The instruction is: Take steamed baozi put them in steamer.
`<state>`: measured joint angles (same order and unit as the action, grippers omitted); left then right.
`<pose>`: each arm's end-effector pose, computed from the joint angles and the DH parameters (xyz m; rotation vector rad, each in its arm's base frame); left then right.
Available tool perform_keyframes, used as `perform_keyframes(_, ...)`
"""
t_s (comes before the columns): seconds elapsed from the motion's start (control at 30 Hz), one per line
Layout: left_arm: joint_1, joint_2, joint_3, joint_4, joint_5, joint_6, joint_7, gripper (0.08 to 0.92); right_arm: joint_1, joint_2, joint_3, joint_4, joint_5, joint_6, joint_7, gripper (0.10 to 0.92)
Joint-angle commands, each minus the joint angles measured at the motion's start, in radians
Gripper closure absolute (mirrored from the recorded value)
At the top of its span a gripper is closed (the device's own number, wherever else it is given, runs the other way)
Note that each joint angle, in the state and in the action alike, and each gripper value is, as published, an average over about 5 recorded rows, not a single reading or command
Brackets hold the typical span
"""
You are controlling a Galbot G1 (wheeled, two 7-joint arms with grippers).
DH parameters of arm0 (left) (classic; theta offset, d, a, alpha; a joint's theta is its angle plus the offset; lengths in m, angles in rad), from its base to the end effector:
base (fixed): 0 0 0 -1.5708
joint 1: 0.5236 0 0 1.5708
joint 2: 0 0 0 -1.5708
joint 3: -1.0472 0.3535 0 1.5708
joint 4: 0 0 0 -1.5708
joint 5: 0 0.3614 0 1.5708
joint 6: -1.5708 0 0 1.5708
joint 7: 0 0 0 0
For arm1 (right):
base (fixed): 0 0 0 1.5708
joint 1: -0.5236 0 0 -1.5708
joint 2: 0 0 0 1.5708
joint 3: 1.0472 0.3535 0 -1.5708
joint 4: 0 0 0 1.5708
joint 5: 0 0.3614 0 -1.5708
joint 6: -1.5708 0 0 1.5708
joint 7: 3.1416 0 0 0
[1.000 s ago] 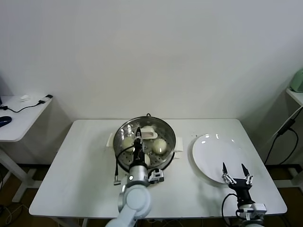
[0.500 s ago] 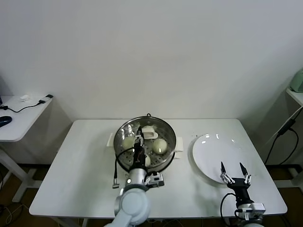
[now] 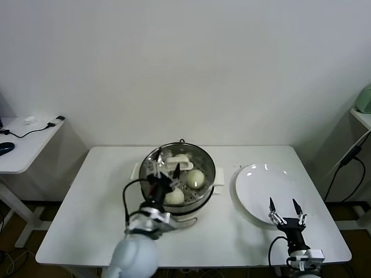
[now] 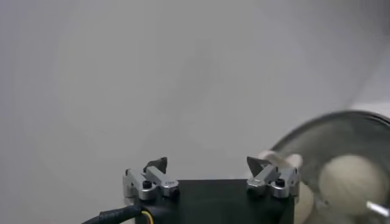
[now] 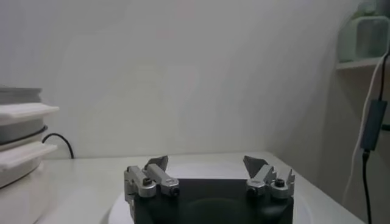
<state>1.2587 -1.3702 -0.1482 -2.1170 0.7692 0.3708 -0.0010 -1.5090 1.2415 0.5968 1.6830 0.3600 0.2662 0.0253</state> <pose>0.2421 -0.0779 -0.2412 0.2011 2.7848 1.2308 0.1924 -0.1261 -0.4172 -0.0979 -3.0745 -0.0200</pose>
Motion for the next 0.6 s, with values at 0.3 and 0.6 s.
perform_keyframes(0.3, 0.256, 0.153, -0.487, 0.266, -1.129, -0.5, -0.146, 0.177, 0.017, -0.038, -0.058, -0.02, -0.002, 0.066, 0.057, 0.203)
perform_keyframes(0.6, 0.271, 0.131, -0.435, 0.445, -1.025, -0.655, -0.128, 0.177, 0.028, -0.039, -0.078, -0.043, -0.002, 0.061, 0.063, 0.203)
